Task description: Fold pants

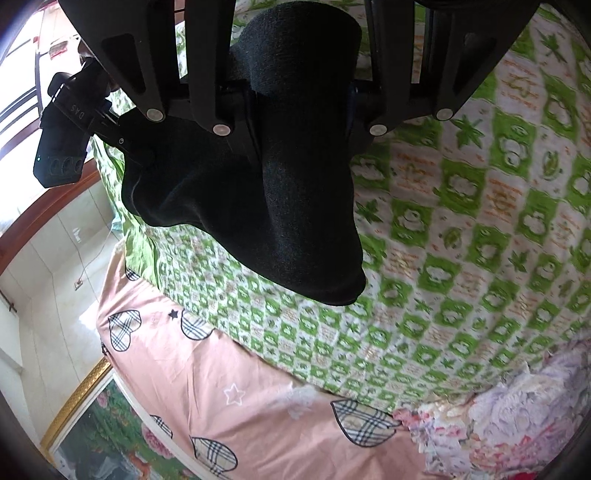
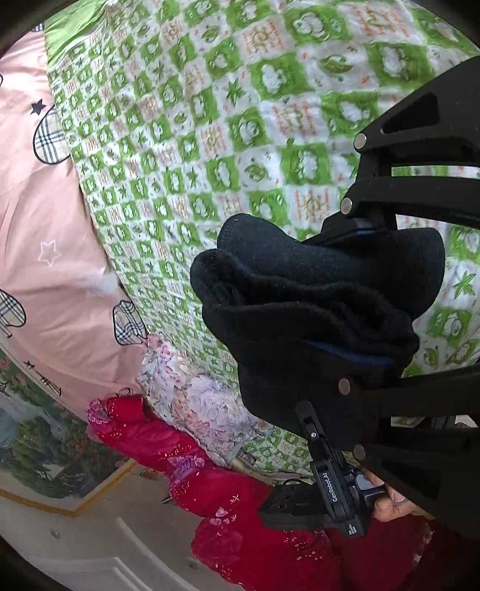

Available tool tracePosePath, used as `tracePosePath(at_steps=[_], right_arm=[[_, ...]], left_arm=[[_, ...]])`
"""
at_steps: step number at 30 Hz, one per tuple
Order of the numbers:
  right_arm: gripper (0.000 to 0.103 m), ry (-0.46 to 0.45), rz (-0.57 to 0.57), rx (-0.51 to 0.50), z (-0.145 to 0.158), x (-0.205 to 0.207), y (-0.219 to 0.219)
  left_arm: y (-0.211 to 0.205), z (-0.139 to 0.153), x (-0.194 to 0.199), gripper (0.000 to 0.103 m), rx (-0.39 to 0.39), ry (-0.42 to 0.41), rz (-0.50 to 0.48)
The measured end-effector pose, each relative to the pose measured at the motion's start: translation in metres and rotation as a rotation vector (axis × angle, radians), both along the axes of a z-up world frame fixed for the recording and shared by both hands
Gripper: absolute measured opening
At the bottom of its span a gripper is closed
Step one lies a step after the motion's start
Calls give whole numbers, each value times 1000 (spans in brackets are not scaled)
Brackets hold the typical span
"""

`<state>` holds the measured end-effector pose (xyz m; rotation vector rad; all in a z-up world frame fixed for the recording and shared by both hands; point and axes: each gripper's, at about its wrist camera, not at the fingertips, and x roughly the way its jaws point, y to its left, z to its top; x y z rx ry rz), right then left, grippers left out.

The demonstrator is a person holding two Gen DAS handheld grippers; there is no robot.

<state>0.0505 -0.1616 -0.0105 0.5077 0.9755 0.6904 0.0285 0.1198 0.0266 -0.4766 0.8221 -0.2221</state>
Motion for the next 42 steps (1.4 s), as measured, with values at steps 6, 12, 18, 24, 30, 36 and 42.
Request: tracePosePath(at_steps=[6,12,18,24,30,36,42], right_arm=[[46,-11,49,1,0,28,31],[46,-15,92,-7,-6,60,62],[46,-7,115,-19,-19,82,81],[46,7,136,-43,-32,98,94],[49,50,135,-52,-50,104,95],[55,60,130,-63,-60,105,93],[61,53,125,-80,-60,104,92]], left_arm=[[24,8,10,35,30,-17,66],[47,9,31,35,53,-16,117],[62,3,53,35,71,-3,145],[69,-4,67,35,84,14,162],[74,-19,74,37,75,44,164],[79,-36,78,51,67,75,173],[77,-37,74,58,96,68,178]])
